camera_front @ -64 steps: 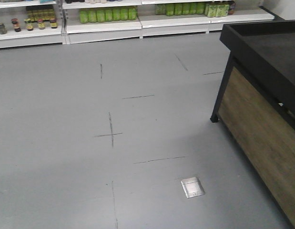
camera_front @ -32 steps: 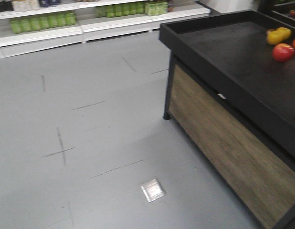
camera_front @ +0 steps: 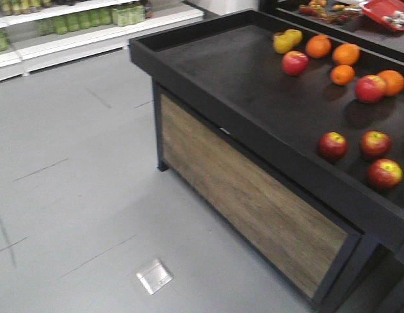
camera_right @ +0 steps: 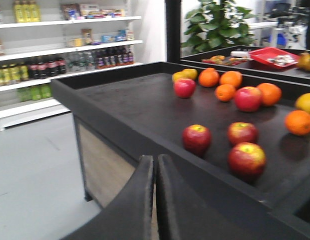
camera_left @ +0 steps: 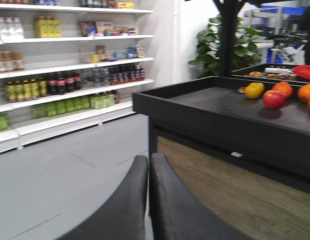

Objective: Pick three apples into basket with both arms
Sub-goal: 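Turn the base and approach the table holding the light-blue basket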

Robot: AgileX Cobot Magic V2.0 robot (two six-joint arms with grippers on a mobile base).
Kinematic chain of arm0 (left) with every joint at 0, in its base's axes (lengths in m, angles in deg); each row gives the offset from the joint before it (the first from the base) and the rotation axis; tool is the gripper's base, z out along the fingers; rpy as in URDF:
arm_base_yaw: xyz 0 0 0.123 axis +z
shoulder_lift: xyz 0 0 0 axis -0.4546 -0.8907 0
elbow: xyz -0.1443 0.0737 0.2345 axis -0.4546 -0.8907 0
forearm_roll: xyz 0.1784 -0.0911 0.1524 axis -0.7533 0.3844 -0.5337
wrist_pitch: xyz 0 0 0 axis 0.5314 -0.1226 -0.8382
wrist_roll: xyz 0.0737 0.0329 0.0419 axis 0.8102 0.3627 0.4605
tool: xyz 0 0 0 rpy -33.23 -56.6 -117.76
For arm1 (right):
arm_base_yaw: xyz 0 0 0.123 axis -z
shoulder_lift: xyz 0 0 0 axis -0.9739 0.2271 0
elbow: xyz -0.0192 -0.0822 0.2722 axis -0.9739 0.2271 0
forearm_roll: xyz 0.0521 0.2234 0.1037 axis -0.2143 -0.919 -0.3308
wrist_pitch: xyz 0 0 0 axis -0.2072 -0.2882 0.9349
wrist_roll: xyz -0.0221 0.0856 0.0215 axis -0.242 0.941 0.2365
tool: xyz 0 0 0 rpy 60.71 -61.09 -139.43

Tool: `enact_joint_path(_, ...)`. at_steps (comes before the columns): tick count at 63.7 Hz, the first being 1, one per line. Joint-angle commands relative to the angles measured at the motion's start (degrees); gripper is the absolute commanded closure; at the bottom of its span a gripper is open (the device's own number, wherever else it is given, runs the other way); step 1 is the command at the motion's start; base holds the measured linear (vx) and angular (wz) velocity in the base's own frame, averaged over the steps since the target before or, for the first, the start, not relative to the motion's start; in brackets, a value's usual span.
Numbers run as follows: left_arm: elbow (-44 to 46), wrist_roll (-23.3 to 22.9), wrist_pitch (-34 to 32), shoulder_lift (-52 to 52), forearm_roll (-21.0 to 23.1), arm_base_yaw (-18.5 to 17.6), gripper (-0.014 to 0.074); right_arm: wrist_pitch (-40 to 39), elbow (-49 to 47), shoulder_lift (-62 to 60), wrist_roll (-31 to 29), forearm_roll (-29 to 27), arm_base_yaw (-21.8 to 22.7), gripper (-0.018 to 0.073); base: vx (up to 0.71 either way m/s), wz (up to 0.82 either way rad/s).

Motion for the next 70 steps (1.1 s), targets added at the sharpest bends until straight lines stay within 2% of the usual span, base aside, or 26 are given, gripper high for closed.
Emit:
enact_joint_path(1,-1.1,-0.4,-4.1,1.2,0.1,0.0,0.0603,-4.7,0.8,-0.6,0.1,0.6,0.2,0.0563,0.11,-0.44)
enact_joint_path(70,-1.1,-0.4,-4.1,1.2,0.1,0.0,0.0603,-4.7,0.8,-0.6,0.1,0.6,0.2,0.0563,0.11,-0.47)
